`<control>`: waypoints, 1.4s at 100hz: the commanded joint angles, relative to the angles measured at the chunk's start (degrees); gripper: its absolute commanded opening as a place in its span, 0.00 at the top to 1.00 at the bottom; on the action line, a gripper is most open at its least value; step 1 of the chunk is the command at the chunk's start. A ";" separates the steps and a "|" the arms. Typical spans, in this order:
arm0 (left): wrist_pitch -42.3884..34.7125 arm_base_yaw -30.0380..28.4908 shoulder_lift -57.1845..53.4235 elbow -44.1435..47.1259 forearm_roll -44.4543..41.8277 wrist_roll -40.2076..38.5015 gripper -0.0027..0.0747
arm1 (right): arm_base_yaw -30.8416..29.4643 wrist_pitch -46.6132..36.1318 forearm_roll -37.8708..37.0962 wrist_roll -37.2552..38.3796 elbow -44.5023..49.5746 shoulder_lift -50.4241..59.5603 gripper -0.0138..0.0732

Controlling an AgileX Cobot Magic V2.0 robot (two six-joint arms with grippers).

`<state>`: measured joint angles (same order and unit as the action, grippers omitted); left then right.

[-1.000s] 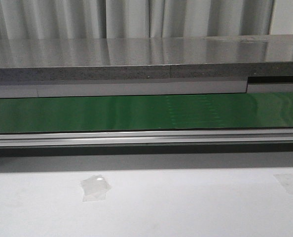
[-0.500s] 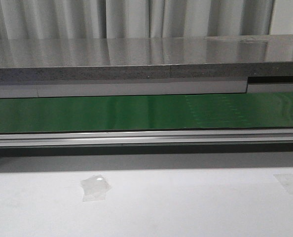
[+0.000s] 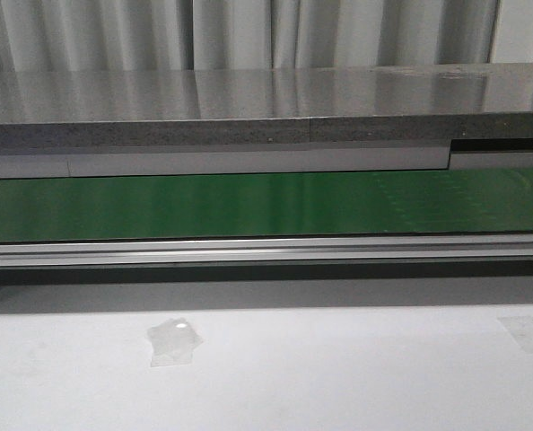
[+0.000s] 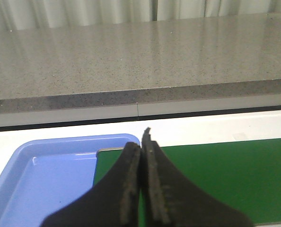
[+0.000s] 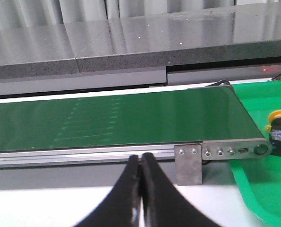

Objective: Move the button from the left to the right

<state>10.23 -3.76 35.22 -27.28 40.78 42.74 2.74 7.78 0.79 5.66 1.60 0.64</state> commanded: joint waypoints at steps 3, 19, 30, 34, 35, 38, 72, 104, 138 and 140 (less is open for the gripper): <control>-3.33 0.52 0.09 -1.67 -0.41 -0.67 0.99 | 0.02 -4.70 -0.79 -0.07 -0.89 1.04 0.92; -3.10 0.58 -1.48 -1.17 -20.45 -22.66 0.99 | 0.02 -4.70 -0.79 -0.07 -0.89 1.04 0.92; -3.85 0.69 -4.12 0.38 -33.25 -35.31 0.99 | 0.02 -4.70 -0.79 -0.07 -0.89 1.04 0.92; -4.37 1.01 -5.38 1.38 -36.78 -38.53 0.99 | 0.02 -4.70 -0.79 -0.07 -0.89 1.04 0.92; -4.68 1.18 -5.60 1.77 -37.78 -39.27 0.99 | 0.02 -4.70 -0.79 -0.07 -0.89 1.04 0.92; -5.38 1.55 -6.49 2.60 -39.56 -40.53 0.99 | 0.02 -4.70 -0.79 -0.07 -0.89 1.04 0.92; -11.93 6.80 -19.42 15.79 -44.30 -43.30 0.99 | 0.02 -4.70 -0.79 -0.07 -0.89 1.04 0.92; -12.79 3.27 -33.70 26.21 -44.39 -45.95 0.99 | 0.02 -4.70 -0.79 -0.07 -0.89 1.04 0.92; -15.39 2.94 -37.41 29.81 -44.39 -47.71 0.99 | 0.02 -4.70 -0.79 -0.07 -0.89 1.04 0.92; -15.52 2.94 -37.41 29.81 -44.39 -47.71 0.99 | 0.02 -4.70 -0.79 -0.07 -0.89 1.04 0.92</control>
<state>0.00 -0.84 -0.24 0.00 -3.59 -4.09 2.74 7.78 0.78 5.66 1.60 0.64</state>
